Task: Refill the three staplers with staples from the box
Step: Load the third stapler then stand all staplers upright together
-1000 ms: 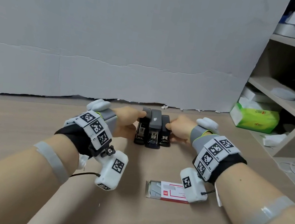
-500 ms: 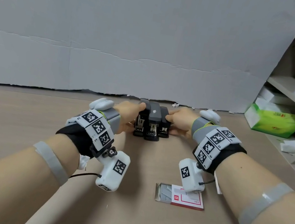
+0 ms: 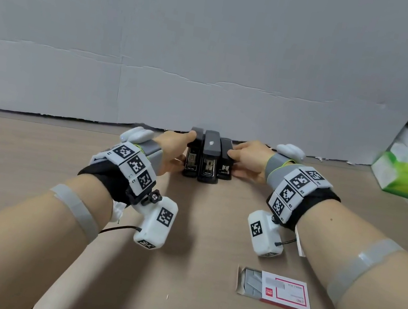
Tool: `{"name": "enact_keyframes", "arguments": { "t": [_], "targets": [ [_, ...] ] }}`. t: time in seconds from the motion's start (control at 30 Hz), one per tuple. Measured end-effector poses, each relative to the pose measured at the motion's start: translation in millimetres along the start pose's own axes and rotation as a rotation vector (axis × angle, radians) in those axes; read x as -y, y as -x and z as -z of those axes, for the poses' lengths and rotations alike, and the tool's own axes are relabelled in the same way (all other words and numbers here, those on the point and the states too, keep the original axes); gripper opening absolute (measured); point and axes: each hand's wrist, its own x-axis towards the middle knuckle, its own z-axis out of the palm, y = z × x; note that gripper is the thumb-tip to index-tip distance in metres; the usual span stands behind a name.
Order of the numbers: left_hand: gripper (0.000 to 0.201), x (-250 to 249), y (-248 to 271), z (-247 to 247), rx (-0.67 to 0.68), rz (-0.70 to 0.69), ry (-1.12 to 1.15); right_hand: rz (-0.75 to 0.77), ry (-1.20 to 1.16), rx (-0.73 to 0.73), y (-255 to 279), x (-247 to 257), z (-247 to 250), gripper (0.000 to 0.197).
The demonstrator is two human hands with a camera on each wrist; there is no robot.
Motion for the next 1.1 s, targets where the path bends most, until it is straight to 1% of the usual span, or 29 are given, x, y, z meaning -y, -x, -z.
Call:
{"name": "enact_keyframes", "arguments": {
  "t": [0.07,0.13,0.2,0.23,0.3,0.33,0.37,0.4,0.43,0.47,0.5,0.57,0.63,0.67,0.7,0.73,0.8,1.0,1.1],
  "targets": [
    [0.044,1.0,1.5,0.2,0.007,-0.014,0.015,0.0,-0.01,0.006,3.4,-1.3,1.7,0.024],
    [0.034,2.4,5.7,-1.1,-0.003,-0.022,0.0,0.008,0.012,-0.016,11.3,-3.0,4.1,0.027],
    [0.029,2.0,10.3,-1.3,-0.076,-0.061,-0.052,0.019,0.08,-0.05,22.3,-4.1,6.6,0.026],
    [0.032,0.8,15.0,-2.6,-0.125,-0.094,-0.088,0.022,0.112,-0.07,30.3,-5.7,10.2,0.024],
    [0.052,-1.4,24.2,-5.2,-0.228,-0.198,-0.219,0.035,0.171,-0.102,49.8,-9.7,19.2,0.025],
    [0.059,-2.6,34.0,-8.6,-0.276,-0.278,-0.291,0.038,0.193,-0.109,62.6,-13.6,25.4,0.028],
    [0.054,-5.8,43.1,-12.6,-0.307,-0.37,-0.323,0.037,0.205,-0.109,69.8,-15.9,30.4,0.031],
    [0.039,-7.5,55.5,-18.6,-0.313,-0.463,-0.339,0.027,0.21,-0.112,79.2,-20.0,35.8,0.033],
    [0.023,-6.9,71.1,-26.2,-0.289,-0.548,-0.363,0.013,0.208,-0.117,92.0,-27.2,41.5,0.033],
    [0.013,-4.9,86.1,-33.5,-0.225,-0.608,-0.401,-0.003,0.213,-0.116,105.6,-34.5,46.0,0.032],
    [0.012,-1.7,94.3,-40.5,-0.126,-0.625,-0.445,-0.018,0.224,-0.11,114.7,-39.8,49.6,0.031],
    [0.018,10.2,114.9,-56.3,0.158,-0.579,-0.563,-0.044,0.241,-0.106,137.0,-53.2,56.7,0.031],
    [0.035,25.3,129.8,-70.2,0.422,-0.474,-0.75,-0.077,0.273,-0.094,157.2,-67.3,61.6,0.031],
    [0.045,32.4,137.8,-76.4,0.518,-0.424,-0.866,-0.097,0.284,-0.073,166.4,-74.2,64.1,0.029],
    [0.053,38.4,143.8,-80.5,0.579,-0.385,-0.959,-0.116,0.286,-0.035,174.6,-79.5,64.6,0.027],
    [0.057,43.5,147.3,-83.4,0.604,-0.364,-1.005,-0.128,0.298,0.003,184.2,-84.4,64.7,0.027],
    [0.058,50.2,147.2,-82.1,0.59,-0.366,-1.001,-0.141,0.378,0.038,194.6,-91.7,61.4,0.032],
    [0.044,61.0,159.4,-81.6,0.464,-0.554,-1.115,-0.017,0.671,-0.008,220.2,-106.3,43.4,0.048],
    [0.039,65.3,160.3,-84.4,0.427,-0.585,-1.088,0.045,0.771,-0.025,225.0,-108.5,33.4,0.049]
  ]
}}
